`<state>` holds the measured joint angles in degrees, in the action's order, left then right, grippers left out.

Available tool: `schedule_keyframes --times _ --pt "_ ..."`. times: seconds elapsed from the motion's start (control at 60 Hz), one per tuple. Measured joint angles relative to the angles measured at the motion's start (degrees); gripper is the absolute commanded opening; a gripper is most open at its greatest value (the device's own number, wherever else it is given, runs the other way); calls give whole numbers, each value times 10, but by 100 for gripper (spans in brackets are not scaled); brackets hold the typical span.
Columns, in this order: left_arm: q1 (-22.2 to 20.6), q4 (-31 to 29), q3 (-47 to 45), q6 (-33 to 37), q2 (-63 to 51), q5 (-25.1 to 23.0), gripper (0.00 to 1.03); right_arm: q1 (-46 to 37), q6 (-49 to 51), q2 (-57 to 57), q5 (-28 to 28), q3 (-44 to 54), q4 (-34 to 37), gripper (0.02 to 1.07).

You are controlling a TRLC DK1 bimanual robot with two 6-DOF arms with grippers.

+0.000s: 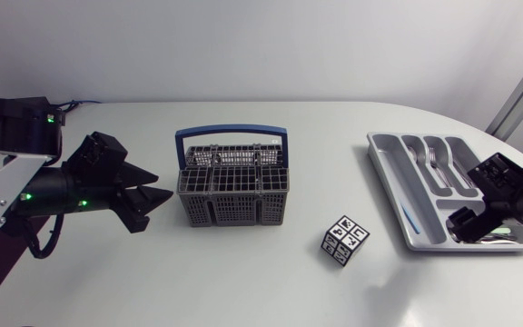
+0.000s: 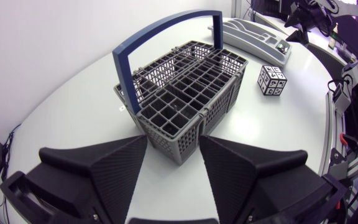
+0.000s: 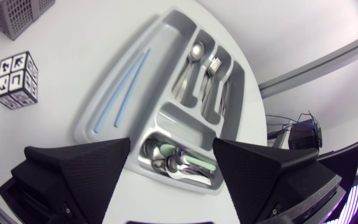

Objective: Transfer all utensils from the basket to the drawer tray.

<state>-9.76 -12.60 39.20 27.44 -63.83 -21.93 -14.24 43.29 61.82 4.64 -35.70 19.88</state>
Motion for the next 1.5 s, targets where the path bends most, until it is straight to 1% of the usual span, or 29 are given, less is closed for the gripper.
schedule_keyframes --times 0.083,0.25,0.433,0.45,0.55,0.567,0.583,0.6,0.633,0.667,0.767,0.833,0.95,1.083,1.267,1.4,1.5 --pt "0 -1 -3 -5 8 6 63 57 -42 -28 -1 0 14 103" --pt "0 -5 -11 -9 32 18 67 188 -135 -54 -1 0 12 103" --pt "0 -9 -23 -19 55 28 73 305 -218 -55 14 0 -31 103" --pt "0 -9 -23 -19 57 28 75 312 -223 -55 16 0 -34 103" --pt "2 -9 -30 -24 77 32 81 346 -254 -55 18 0 -52 103" --pt "3 -9 -30 -24 80 35 83 349 -258 -55 18 0 -54 103" --pt "3 -9 -31 -24 84 37 87 354 -263 -55 18 0 -54 103" --pt "3 -9 -32 -26 87 39 91 356 -268 -55 19 0 -56 103" --pt "4 -9 -34 -31 94 41 96 363 -276 -55 19 0 -56 103" --pt "4 -9 -36 -33 100 43 98 367 -283 -55 20 0 -56 103" --pt "4 -16 -39 -42 115 43 98 375 -306 -57 21 0 -57 103" --pt "4 -20 -40 -54 121 43 98 376 -322 -66 21 2 -76 103" --pt "4 -22 -44 -78 127 43 98 376 -347 -107 20 20 -112 103" --pt "9 -23 -59 -99 139 43 99 376 -362 -147 20 36 -125 103" --pt "35 -30 -65 -139 159 43 99 366 -359 -171 21 50 -124 103" --pt "53 -31 -73 -145 172 43 99 360 -351 -197 33 68 -124 103" --pt "68 -35 -85 -151 190 45 99 336 -344 -237 36 85 -126 103"
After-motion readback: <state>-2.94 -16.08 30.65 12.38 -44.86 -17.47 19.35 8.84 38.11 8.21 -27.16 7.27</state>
